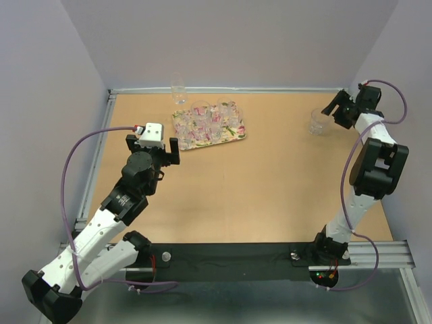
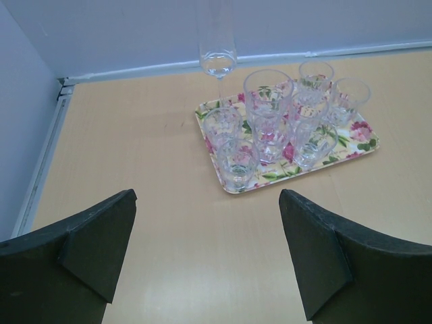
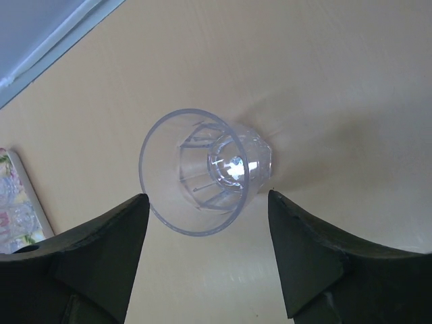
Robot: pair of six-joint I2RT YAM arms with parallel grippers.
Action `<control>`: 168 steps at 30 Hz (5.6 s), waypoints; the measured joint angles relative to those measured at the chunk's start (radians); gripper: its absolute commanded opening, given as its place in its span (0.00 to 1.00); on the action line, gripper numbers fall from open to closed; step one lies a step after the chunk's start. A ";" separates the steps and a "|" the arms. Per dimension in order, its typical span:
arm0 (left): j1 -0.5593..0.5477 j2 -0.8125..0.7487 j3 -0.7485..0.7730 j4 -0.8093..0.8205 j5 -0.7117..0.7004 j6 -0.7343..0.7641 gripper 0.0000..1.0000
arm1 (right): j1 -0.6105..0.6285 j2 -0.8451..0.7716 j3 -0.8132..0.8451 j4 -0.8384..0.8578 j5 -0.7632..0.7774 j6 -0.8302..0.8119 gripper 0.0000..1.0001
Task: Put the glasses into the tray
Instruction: Grab a glass with a robot arm, then place the glass into the tray
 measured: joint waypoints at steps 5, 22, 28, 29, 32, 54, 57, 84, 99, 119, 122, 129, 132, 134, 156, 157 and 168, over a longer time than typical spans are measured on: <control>0.003 0.000 0.000 0.000 -0.001 0.000 0.99 | 0.001 0.047 0.007 -0.001 0.002 0.023 0.69; 0.011 0.000 0.000 0.001 -0.001 0.000 0.99 | 0.001 0.148 0.066 0.002 0.017 0.010 0.14; 0.011 0.000 0.000 0.001 -0.001 0.000 0.99 | 0.001 0.149 0.066 -0.008 0.004 -0.024 0.03; 0.011 0.000 0.000 0.001 -0.001 0.000 0.99 | 0.001 0.149 0.066 -0.008 -0.006 -0.037 0.01; 0.011 0.000 0.000 0.001 0.000 0.000 0.99 | 0.001 0.149 0.066 -0.008 -0.058 -0.080 0.01; 0.017 -0.005 -0.013 0.008 0.000 0.000 0.99 | 0.124 -0.059 -0.022 -0.007 -0.489 -0.369 0.01; 0.017 -0.005 -0.013 0.008 0.000 0.000 0.99 | 0.167 -0.075 -0.024 -0.011 -0.488 -0.398 0.00; 0.017 -0.004 -0.013 0.008 -0.001 0.000 0.99 | 0.483 -0.141 -0.024 -0.059 -0.349 -0.569 0.00; 0.017 -0.004 -0.013 0.008 -0.004 0.000 0.99 | 0.574 -0.141 -0.024 -0.090 -0.294 -0.617 0.01; 0.019 -0.004 -0.013 0.008 -0.005 0.000 0.99 | 0.673 -0.056 0.037 -0.115 -0.206 -0.633 0.01; 0.023 -0.004 -0.013 0.008 -0.005 0.000 0.99 | 0.685 -0.012 0.089 -0.119 -0.171 -0.618 0.01; 0.024 -0.004 -0.013 0.008 -0.013 0.000 0.99 | 0.698 0.113 0.237 -0.115 -0.075 -0.530 0.01; 0.024 -0.004 -0.013 0.008 -0.018 0.000 0.99 | 0.702 0.155 0.274 -0.106 -0.027 -0.489 0.00; 0.024 -0.004 -0.013 0.009 -0.020 0.000 0.99 | 0.704 0.176 0.277 -0.103 0.009 -0.463 0.01; 0.024 -0.001 -0.017 0.016 -0.023 0.000 0.99 | 0.735 0.271 0.312 -0.047 0.142 -0.346 0.12; 0.024 -0.002 -0.017 0.016 -0.024 0.000 0.99 | 0.737 0.274 0.312 -0.044 0.142 -0.346 0.15; 0.029 -0.002 -0.017 0.016 -0.024 0.000 0.99 | 0.737 0.272 0.307 -0.025 0.144 -0.341 0.71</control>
